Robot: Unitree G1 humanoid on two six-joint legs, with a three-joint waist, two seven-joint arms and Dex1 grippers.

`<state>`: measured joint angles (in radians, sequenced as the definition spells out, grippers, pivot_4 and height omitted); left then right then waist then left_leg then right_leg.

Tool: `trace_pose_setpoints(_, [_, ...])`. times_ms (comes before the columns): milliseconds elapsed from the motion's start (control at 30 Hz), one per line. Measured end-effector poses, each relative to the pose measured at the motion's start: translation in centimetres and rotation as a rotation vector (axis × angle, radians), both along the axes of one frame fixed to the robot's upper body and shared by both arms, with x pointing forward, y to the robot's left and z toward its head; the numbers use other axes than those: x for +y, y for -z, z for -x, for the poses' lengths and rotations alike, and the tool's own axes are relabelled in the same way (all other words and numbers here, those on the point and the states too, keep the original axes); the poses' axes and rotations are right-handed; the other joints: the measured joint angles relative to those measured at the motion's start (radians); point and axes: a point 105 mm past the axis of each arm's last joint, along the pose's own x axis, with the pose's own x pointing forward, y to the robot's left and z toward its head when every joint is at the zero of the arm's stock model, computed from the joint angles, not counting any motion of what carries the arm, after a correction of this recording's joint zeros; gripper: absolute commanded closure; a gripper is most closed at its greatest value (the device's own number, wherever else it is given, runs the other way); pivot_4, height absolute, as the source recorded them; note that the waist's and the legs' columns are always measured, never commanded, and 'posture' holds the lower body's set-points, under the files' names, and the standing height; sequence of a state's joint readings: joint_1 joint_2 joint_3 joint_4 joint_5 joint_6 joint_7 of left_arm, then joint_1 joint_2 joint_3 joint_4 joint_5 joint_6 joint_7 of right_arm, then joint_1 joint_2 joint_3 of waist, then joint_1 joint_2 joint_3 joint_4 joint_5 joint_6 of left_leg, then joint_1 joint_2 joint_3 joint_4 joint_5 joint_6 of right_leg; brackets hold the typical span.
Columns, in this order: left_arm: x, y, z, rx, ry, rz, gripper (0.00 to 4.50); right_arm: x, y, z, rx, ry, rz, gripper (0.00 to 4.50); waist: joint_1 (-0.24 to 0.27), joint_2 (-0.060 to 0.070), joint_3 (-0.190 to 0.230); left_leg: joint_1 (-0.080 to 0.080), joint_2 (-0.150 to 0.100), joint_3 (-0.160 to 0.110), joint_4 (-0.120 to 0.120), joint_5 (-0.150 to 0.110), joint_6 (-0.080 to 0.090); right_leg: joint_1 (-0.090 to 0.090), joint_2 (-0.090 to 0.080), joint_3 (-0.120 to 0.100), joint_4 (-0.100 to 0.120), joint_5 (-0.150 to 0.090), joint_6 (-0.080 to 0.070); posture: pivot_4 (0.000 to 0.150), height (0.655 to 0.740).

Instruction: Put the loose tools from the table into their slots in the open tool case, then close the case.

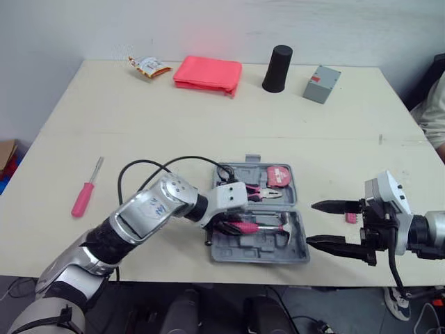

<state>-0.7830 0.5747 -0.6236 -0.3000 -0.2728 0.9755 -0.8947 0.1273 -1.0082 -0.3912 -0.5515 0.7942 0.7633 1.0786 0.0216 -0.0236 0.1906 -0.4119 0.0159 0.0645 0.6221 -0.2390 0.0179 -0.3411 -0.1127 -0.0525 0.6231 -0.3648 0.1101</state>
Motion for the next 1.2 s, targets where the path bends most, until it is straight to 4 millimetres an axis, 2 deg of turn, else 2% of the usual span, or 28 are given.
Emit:
trace_pose_setpoints(67, [-0.6,0.3,-0.2,-0.008,-0.006,-0.010,3.92,-0.2,0.8,0.2,0.010,0.018,0.001,0.00,0.003,0.000,0.000,0.000,0.000,0.000,0.000,0.000,0.000,0.000,0.000,0.000,0.000,0.000,0.000,0.150,0.7355])
trace_pose_setpoints(267, [-1.3,0.5,-0.6,-0.088,0.031,-0.045,3.92,-0.2,0.8,-0.1,-0.017,0.045,-0.013,0.00,0.004,0.001,0.000,0.000,0.000,0.000,0.000,0.002,-0.003,0.001,0.000,0.000,-0.001,0.000,0.000,0.150,0.7355])
trace_pose_setpoints(333, [-1.4,0.4,-0.6,-0.103,0.037,-0.044,2.87,0.1,0.8,-0.1,-0.022,0.040,-0.018,0.00,0.004,0.000,0.000,0.000,0.000,0.000,0.001,0.002,-0.003,0.001,-0.001,0.000,-0.001,0.000,0.000,0.150,0.7355])
trace_pose_setpoints(433, [-1.5,-0.1,-0.9,-0.103,0.019,-0.017,1.67,0.3,1.1,0.0,-0.011,0.033,-0.021,0.00,0.004,0.000,0.000,-0.001,0.000,0.000,0.002,0.001,-0.002,0.001,-0.001,0.000,0.000,0.000,0.000,0.150,0.7355])
trace_pose_setpoints(467, [-1.8,-0.9,-0.9,-0.086,0.014,0.029,1.08,0.3,1.1,0.0,-0.012,0.033,-0.021,0.00,0.004,0.000,0.000,-0.001,0.000,-0.001,0.002,0.001,-0.002,0.001,-0.001,-0.001,0.000,0.000,0.000,0.150,0.7355])
trace_pose_setpoints(533, [-2.3,-2.2,-0.6,-0.064,0.031,0.106,0.33,0.3,1.1,0.1,-0.006,0.032,-0.026,0.00,0.004,0.000,0.000,-0.002,0.000,-0.002,0.003,0.001,-0.002,0.000,-0.001,-0.002,0.000,0.000,0.000,0.150,0.7355])
trace_pose_setpoints(567, [-2.5,-3.0,-0.4,-0.055,0.048,0.151,0.03,0.3,1.2,0.2,0.006,0.028,-0.029,0.00,0.004,0.000,0.000,-0.003,0.000,-0.002,0.004,0.001,-0.002,0.001,-0.001,-0.002,-0.001,0.000,0.000,0.150,0.7355])
trace_pose_setpoints(667, [-2.7,-3.5,-0.3,-0.079,0.076,0.210,0.03,0.3,1.4,0.4,0.010,0.024,-0.021,0.00,0.003,0.001,0.000,-0.002,0.000,-0.001,0.005,0.001,-0.002,0.001,-0.001,-0.002,-0.001,0.000,0.000,0.150,0.7355])
trace_pose_setpoints(767, [-3.0,-2.0,-0.3,-0.041,0.071,0.262,0.88,0.3,1.2,0.2,-0.008,0.031,-0.020,0.00,0.004,0.001,0.000,-0.002,0.000,-0.001,0.007,0.001,-0.002,0.001,-0.001,-0.002,0.000,0.000,0.001,0.150,0.7355])
trace_pose_setpoints(900, [-2.4,0.4,-1.0,-0.011,0.042,0.288,2.81,0.3,1.1,0.1,-0.024,0.031,-0.019,0.00,0.005,0.001,0.000,-0.003,0.000,-0.001,0.007,0.001,-0.002,0.001,-0.001,-0.002,0.001,0.000,0.001,0.150,0.7355])
trace_pose_setpoints(1000, [-2.8,0.2,-0.9,-0.025,0.061,0.309,4.21,0.2,1.2,0.1,-0.023,0.036,-0.016,0.00,0.006,0.001,0.000,-0.004,-0.001,-0.002,0.007,0.000,-0.001,0.001,-0.002,-0.002,0.000,0.000,0.001,0.150,0.7355])
trace_pose_setpoints(1033, [-3.0,0.3,-1.0,-0.027,0.062,0.313,4.48,0.2,1.2,0.1,-0.027,0.040,-0.010,0.00,0.007,0.001,0.000,-0.004,-0.001,-0.002,0.007,0.000,-0.001,0.001,-0.002,-0.002,0.000,0.001,0.001,0.150,0.7355])
trace_pose_setpoints(1200, [-3.6,1.4,-1.0,-0.019,0.063,0.282,4.48,0.2,1.4,0.0,-0.038,0.049,-0.005,0.00,0.006,0.001,0.000,-0.005,-0.001,-0.002,0.008,0.000,-0.001,0.000,-0.002,-0.003,0.000,0.001,0.001,0.150,0.7355])
